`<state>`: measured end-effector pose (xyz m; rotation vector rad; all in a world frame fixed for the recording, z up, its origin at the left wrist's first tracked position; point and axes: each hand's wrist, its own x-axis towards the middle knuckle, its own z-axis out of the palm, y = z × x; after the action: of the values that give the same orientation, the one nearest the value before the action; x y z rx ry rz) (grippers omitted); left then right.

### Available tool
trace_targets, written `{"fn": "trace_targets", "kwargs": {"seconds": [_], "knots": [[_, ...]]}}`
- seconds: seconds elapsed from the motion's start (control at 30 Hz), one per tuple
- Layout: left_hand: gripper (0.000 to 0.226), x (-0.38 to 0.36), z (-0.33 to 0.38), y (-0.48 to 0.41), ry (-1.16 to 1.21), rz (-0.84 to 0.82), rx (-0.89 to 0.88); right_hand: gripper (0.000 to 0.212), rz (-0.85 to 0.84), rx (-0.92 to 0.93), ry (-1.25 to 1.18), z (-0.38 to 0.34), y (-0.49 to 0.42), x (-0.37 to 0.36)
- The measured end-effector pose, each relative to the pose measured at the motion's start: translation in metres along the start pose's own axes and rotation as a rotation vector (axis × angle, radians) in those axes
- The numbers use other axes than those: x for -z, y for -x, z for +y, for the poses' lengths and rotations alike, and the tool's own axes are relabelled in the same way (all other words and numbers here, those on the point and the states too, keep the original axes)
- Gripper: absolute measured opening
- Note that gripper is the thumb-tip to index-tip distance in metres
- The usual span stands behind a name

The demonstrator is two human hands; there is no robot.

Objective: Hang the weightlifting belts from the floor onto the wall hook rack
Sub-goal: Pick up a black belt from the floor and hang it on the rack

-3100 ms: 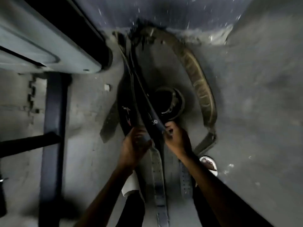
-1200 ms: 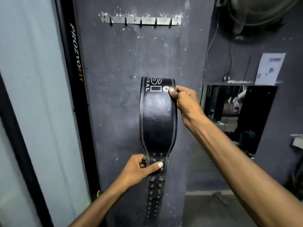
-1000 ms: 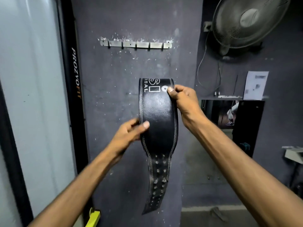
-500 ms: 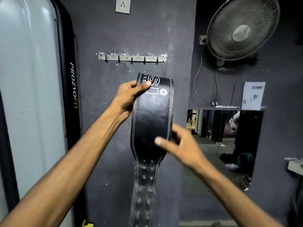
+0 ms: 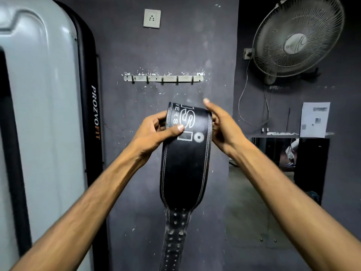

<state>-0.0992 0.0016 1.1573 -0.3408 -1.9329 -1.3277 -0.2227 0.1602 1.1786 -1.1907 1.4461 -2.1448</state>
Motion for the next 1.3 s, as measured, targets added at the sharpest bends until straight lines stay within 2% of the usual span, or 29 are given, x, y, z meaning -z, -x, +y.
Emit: {"fn": "trace_targets", "kwargs": {"seconds": [0.03,0.07,0.17,0.23,0.3,0.33,0.43,0.5,0.63,0.73,0.8,0.87,0.93,1.0,1.07,1.1,1.13,1.2,1.3], "knots": [[0.039,0.0,-0.002,0.002,0.008,0.006,0.011,0.087,0.024,-0.004,-0.034,0.004,-0.009,0.001],[0.037,0.001,-0.003,0.003,0.022,0.016,0.033,0.078,0.047,-0.015,-0.056,0.007,-0.013,0.001],[0.029,0.006,-0.006,-0.004,0.055,0.047,0.203,0.029,0.062,0.025,-0.045,0.019,-0.007,-0.001],[0.046,0.01,-0.007,-0.014,0.057,0.051,0.366,0.017,0.03,0.075,-0.003,0.028,0.0,0.002],[0.072,0.009,-0.006,-0.023,0.11,0.04,0.453,0.02,0.011,0.132,0.033,0.033,0.007,0.003],[0.073,0.009,-0.007,-0.028,0.156,0.051,0.458,0.023,0.003,0.16,0.054,0.034,0.013,0.002],[0.039,0.003,-0.005,-0.039,0.27,0.107,0.427,0.031,-0.01,0.252,0.154,0.038,0.021,0.009],[0.03,-0.002,-0.006,-0.044,0.261,0.126,0.365,0.03,-0.019,0.271,0.169,0.037,0.024,0.016],[0.03,-0.014,-0.006,-0.04,0.21,0.13,0.213,0.023,0.019,0.12,0.132,0.017,0.009,0.024],[0.036,-0.023,-0.009,-0.03,0.134,0.082,0.13,0.038,0.047,0.031,0.062,-0.001,-0.015,0.027],[0.046,-0.026,-0.015,-0.024,0.067,0.025,0.105,0.037,0.1,0.043,0.019,-0.007,-0.03,0.031],[0.047,-0.03,-0.017,-0.024,0.025,0.023,0.131,0.031,0.123,0.047,0.025,-0.007,-0.036,0.035],[0.037,-0.026,-0.016,-0.029,0.007,0.047,0.191,0.033,0.11,0.058,0.042,0.001,-0.035,0.031],[0.027,-0.026,-0.011,-0.041,-0.008,0.058,0.276,0.018,0.107,0.085,0.052,0.011,-0.03,0.033],[0.044,-0.03,-0.007,-0.053,0.036,0.057,0.331,0.009,0.096,0.122,0.067,0.022,-0.024,0.037],[0.055,-0.032,-0.007,-0.059,0.073,0.073,0.342,0.014,0.078,0.144,0.06,0.027,-0.021,0.039],[0.055,-0.036,-0.005,-0.063,0.106,0.101,0.331,0.019,0.058,0.155,0.055,0.029,-0.017,0.041],[0.038,-0.041,-0.006,-0.07,0.121,0.158,0.284,0.019,0.017,0.159,0.093,0.029,-0.014,0.048],[0.011,-0.049,-0.014,-0.071,0.099,0.177,0.228,0.005,-0.027,0.09,0.134,0.019,-0.016,0.059]]}}
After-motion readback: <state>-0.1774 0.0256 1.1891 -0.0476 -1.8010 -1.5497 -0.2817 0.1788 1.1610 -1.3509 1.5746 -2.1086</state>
